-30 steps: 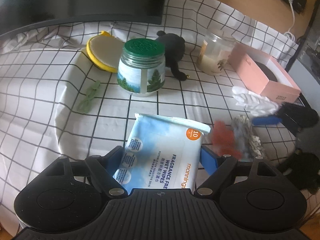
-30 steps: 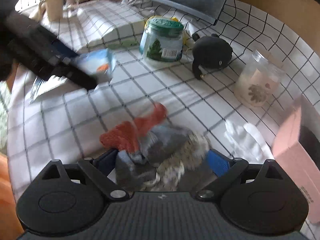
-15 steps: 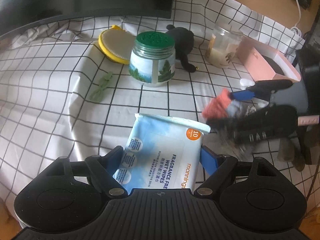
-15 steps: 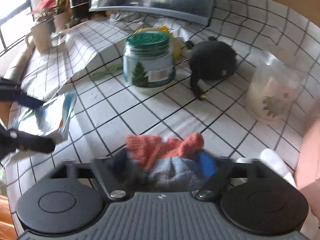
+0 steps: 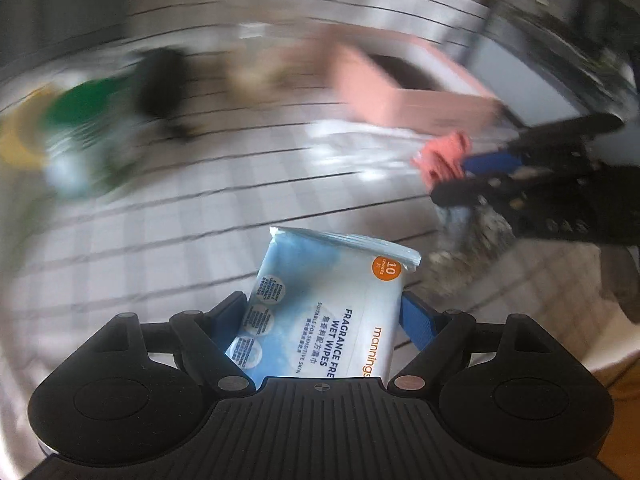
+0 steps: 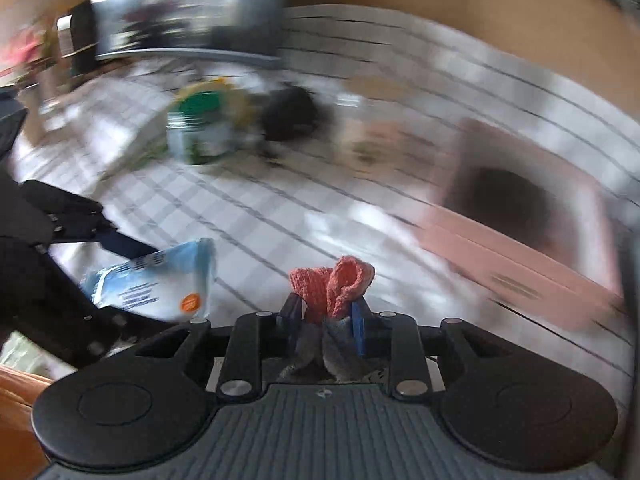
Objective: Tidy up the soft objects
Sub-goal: 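Drop the wipes pack into the pink box with the left tool while the right tool holds the socks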
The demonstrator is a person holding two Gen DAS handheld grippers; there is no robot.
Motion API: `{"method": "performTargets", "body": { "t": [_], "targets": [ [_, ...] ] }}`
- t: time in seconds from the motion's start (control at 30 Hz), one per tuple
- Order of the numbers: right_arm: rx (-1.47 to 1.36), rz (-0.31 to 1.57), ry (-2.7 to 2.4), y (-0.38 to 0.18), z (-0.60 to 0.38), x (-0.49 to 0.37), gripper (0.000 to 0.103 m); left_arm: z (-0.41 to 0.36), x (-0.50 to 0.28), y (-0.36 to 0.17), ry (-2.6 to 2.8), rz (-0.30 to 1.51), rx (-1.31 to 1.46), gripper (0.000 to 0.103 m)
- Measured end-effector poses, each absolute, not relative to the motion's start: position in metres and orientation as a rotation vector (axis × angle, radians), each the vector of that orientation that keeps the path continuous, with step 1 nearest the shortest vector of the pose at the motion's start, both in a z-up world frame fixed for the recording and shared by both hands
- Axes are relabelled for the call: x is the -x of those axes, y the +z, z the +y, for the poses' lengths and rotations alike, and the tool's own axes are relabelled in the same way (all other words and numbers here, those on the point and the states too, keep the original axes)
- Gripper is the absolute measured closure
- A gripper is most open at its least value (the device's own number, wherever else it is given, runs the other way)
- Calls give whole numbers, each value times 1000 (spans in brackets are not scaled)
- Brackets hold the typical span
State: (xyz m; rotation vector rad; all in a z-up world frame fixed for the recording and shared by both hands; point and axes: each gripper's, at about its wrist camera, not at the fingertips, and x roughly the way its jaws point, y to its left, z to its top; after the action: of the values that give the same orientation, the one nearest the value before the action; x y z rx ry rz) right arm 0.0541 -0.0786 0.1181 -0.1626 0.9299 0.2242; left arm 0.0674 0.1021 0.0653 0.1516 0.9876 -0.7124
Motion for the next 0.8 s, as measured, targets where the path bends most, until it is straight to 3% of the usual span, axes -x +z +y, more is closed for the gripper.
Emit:
{"method": "performTargets", "body": {
  "t": [0.27,0.53,0.67,0.8],
  "targets": [
    [76,880,-21,142,-142,-9,77,19,-90,118,-925,851,-213,16],
    [6,826,-112,147,-166,10,77,-73,-176,175,-918,711,-186,16],
    [24,820,-128,145,-167,9,77,-120,-219,176,-917,695,-134,16],
    [43,839,-143,141,-173,8,77,-158,-255,134,-851,773,-85,17]
  ]
}}
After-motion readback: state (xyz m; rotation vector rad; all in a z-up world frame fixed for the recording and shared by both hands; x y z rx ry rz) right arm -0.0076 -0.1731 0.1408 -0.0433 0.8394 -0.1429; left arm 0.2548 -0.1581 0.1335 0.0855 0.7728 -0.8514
